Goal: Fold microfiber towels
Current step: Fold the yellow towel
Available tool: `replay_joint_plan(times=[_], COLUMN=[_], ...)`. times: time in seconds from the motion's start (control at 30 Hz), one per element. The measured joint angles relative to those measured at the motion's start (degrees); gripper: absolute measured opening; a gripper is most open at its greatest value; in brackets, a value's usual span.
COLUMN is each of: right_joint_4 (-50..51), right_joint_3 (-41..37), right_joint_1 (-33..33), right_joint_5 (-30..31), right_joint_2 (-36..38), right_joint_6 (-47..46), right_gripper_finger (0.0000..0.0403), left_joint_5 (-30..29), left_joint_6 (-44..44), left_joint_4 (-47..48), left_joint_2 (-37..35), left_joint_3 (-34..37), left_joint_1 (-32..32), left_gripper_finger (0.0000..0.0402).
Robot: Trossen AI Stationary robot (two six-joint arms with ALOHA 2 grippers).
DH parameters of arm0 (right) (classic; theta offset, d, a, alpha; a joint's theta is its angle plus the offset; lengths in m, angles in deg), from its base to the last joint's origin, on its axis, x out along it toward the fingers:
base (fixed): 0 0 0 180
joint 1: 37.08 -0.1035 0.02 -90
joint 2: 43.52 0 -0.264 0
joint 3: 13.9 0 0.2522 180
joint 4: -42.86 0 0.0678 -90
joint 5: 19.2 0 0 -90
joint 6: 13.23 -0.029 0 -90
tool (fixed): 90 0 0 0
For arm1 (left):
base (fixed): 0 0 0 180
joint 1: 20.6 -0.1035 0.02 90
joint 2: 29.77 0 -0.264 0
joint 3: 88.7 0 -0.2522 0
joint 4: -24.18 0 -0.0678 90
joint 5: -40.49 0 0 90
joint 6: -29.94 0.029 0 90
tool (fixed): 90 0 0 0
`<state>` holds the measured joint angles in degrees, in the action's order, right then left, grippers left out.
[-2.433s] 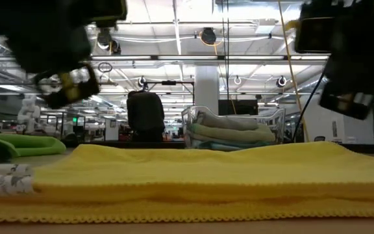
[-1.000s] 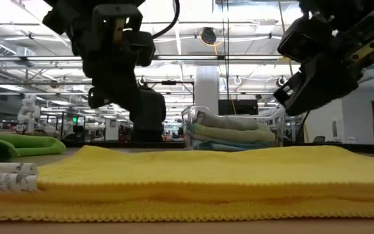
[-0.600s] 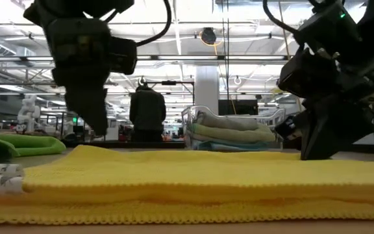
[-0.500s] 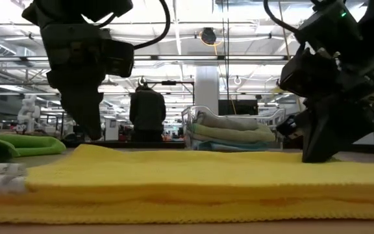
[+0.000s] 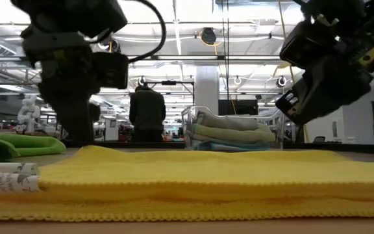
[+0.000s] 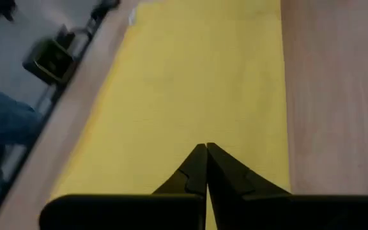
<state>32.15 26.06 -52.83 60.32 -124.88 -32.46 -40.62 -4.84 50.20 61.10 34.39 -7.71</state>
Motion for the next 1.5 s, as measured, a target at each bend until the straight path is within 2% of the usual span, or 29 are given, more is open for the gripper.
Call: replay_joint_plan(times=[0.2,0.4,0.6,0.8,0.93,1.13,1.27,1.4,1.5], right_joint_4=[-0.8,3.5,5.5,5.9,5.1,5.1,5.1,4.9,4.2], right_joint_3=[0.9,8.9,15.0,15.3,15.4,19.1,23.8,29.4,33.4], right_joint_1=[0.4,1.5,3.6,5.5,6.6,7.7,8.6,10.4,12.1], right_joint_5=[0.0,1.4,8.8,9.1,9.2,9.2,8.1,0.2,-5.1], right_joint_2=[1.8,1.9,0.9,0.8,0.8,-2.3,-7.3,-14.1,-19.8], right_joint_6=[-7.1,-7.6,-7.2,-8.8,-12.7,-14.6,-15.2,-13.6,-14.0], right_gripper_finger=[0.0002,0.0002,0.0002,0.0002,0.0002,0.0002,0.0002,0.0011,0.0038], left_joint_5=[-0.5,-0.2,-0.5,1.6,2.1,0.2,0.1,-0.1,0.0], left_joint_6=[-0.8,1.5,3.4,4.6,9.6,10.5,10.4,13.5,14.5], left_joint_4=[-4.2,-11.8,-10.1,-10.9,-14.2,-12.8,-8.5,-5.5,-2.1], left_joint_2=[-0.1,0.0,-0.4,-0.2,2.1,2.4,0.1,-3.1,-4.3], left_joint_3=[3.8,5.7,6.0,6.0,6.0,5.8,4.9,1.9,0.3], left_joint_1=[-0.5,0.0,-0.5,-0.4,0.5,0.8,0.2,0.3,0.4], left_gripper_finger=[0.0161,0.0161,0.0161,0.0157,0.0121,0.0019,0.0015,0.0012,0.0006])
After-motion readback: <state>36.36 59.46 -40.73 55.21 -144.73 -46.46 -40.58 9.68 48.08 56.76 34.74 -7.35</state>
